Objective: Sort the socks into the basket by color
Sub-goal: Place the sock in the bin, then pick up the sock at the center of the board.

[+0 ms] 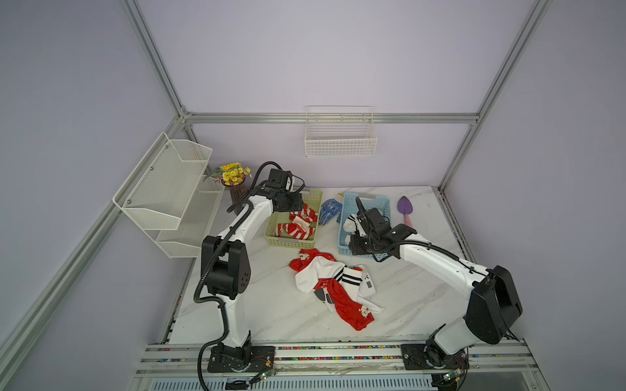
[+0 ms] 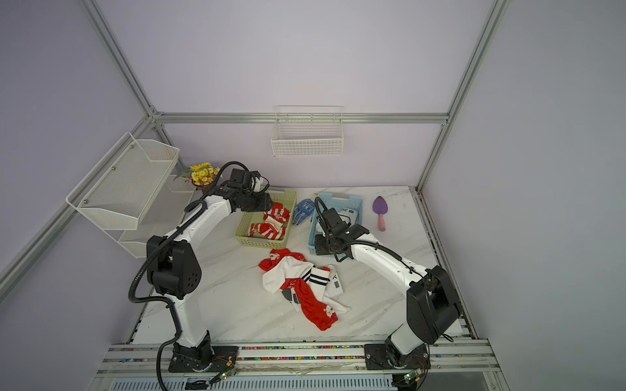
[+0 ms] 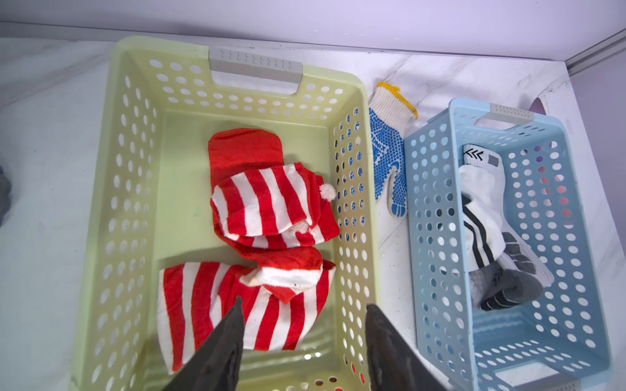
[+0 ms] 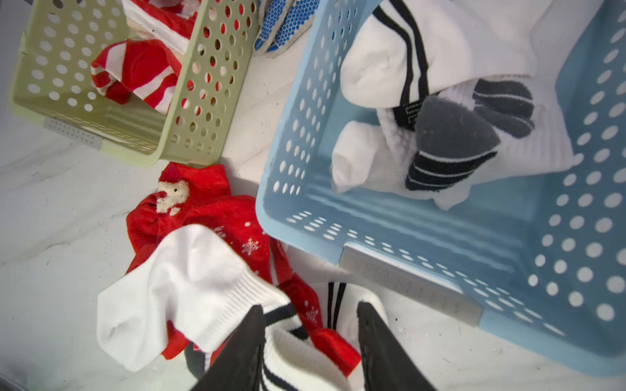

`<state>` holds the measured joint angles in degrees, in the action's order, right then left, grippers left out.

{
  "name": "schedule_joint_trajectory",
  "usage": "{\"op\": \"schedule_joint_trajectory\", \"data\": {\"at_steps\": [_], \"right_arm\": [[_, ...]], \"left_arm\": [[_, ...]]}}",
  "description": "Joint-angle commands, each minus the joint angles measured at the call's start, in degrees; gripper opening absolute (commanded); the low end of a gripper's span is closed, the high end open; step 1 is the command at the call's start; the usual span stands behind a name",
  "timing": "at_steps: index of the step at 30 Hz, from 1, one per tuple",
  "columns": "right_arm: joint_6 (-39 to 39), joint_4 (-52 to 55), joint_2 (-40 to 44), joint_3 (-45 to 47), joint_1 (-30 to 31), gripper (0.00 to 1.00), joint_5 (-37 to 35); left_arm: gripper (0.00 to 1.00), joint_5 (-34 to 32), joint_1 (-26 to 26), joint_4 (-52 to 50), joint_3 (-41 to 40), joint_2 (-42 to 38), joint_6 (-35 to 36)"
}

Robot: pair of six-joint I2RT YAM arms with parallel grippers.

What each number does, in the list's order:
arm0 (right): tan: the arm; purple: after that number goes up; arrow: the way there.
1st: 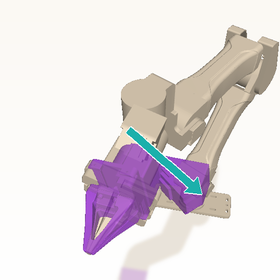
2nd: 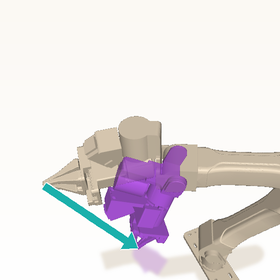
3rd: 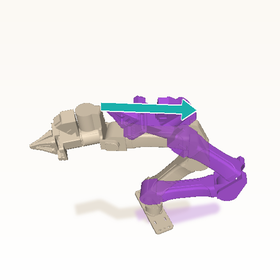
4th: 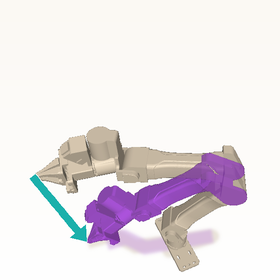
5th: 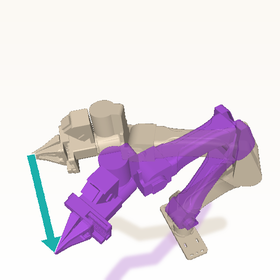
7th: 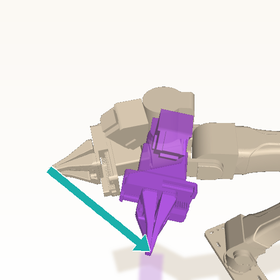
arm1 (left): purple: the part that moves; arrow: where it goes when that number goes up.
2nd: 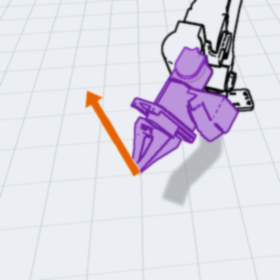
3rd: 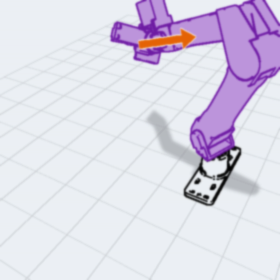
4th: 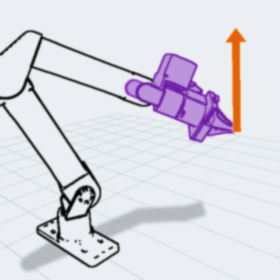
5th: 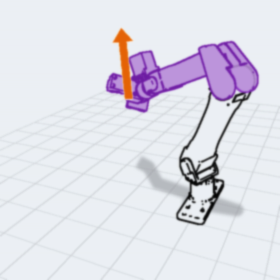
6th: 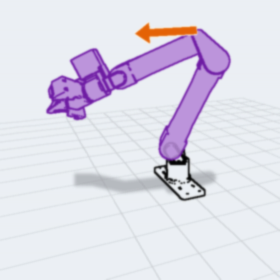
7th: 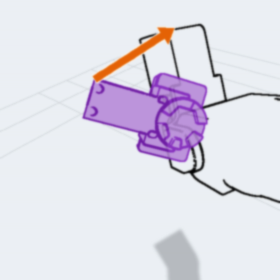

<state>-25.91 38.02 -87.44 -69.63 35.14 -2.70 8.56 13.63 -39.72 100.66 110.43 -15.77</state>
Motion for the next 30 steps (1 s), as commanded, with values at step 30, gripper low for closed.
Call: {"op": "schedule_joint_trajectory", "data": {"at_steps": [30], "right_arm": [[-9.7, 12.5, -12.8, -14.6, 30.2, 0.47, -14.2]], "left_arm": [[0.58, -2.5, -6.2, 0.8, -17.2, -14.4, -2.1]]}}
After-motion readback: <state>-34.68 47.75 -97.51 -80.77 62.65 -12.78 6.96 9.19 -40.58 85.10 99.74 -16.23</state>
